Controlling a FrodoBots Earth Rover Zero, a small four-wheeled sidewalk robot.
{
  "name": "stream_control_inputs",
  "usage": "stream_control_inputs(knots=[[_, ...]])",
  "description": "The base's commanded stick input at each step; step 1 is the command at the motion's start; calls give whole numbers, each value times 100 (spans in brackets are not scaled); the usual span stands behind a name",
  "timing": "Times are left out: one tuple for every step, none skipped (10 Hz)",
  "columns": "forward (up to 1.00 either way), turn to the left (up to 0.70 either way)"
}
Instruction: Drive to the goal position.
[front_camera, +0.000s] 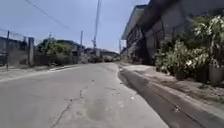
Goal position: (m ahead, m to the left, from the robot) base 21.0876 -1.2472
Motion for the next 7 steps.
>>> stream_control_inputs(knots=[[100, 0], [100, 0], [100, 0], [100, -1], [100, -8], [100, -40], [100, -36]])
